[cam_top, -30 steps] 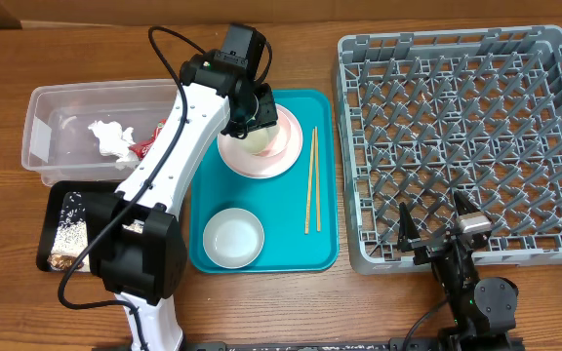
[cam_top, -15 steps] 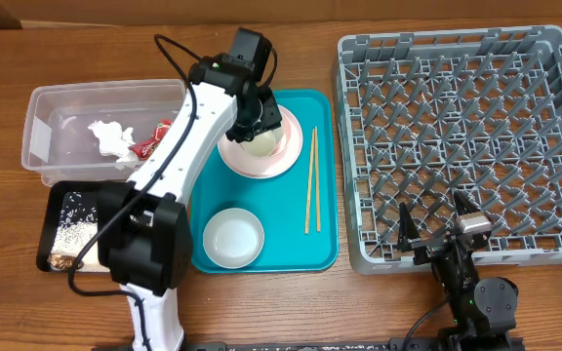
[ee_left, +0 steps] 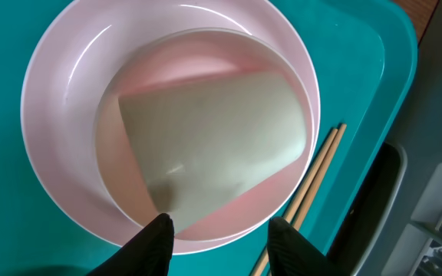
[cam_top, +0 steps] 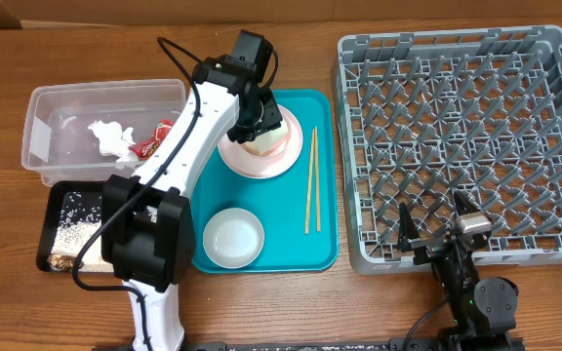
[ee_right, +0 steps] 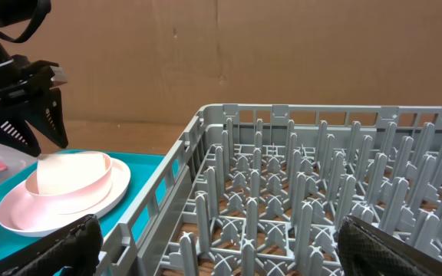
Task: Sort waste into correct bins and load items into the dishwasher
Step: 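Lower the left gripper and grasp the white cup's rim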
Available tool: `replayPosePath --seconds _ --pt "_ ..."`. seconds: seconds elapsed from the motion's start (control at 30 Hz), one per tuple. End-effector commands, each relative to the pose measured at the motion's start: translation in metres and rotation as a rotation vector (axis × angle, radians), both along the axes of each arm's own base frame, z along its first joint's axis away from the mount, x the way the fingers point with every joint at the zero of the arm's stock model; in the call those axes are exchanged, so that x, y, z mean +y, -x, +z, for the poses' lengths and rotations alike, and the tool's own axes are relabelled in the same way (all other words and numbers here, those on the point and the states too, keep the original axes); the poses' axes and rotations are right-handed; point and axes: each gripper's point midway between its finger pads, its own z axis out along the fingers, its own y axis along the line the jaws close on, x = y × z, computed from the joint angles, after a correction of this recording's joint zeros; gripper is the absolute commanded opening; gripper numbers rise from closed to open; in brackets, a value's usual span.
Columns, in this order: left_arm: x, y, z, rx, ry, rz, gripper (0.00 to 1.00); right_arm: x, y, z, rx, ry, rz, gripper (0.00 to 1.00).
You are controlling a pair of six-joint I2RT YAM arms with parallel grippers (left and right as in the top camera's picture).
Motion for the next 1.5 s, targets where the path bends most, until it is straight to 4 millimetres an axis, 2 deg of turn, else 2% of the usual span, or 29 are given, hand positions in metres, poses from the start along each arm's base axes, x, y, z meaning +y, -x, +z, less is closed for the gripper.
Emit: replayPosePath --seconds 0.0,0.3,0.77,1.13,1.27,1.37,1.47 --pt "-0.001 -0.002 -0.002 -0.006 -0.011 0.011 0.42 0.001 0.0 -0.002 -0.005 -0.003 0.005 1.0" --pt "0.009 0.0 -0.003 0.009 -0.037 0.015 0.45 0.001 0.0 -0.002 -0.005 -0.003 0.005 1.0" --pt "0.001 0.004 -0.003 0.013 -0.012 -0.114 0.46 0.001 0.0 -0.002 -0.005 -0.003 0.005 1.0" --pt "0.01 0.006 -0.004 0.034 -0.006 -0.119 0.5 0.001 0.0 -0.002 -0.005 -0.003 0.005 1.0" --pt "0.006 0.009 -0.014 0.036 -0.007 -0.129 0.5 0.001 0.0 -0.002 -0.005 -0.003 0.005 1.0" --pt "0.009 0.014 -0.033 0.058 -0.004 -0.098 0.5 0.001 0.0 -0.002 -0.005 -0.003 0.005 1.0" --pt "0.007 0.014 -0.043 0.057 0.028 -0.101 0.49 0.001 0.0 -0.002 -0.005 -0.003 0.005 1.0"
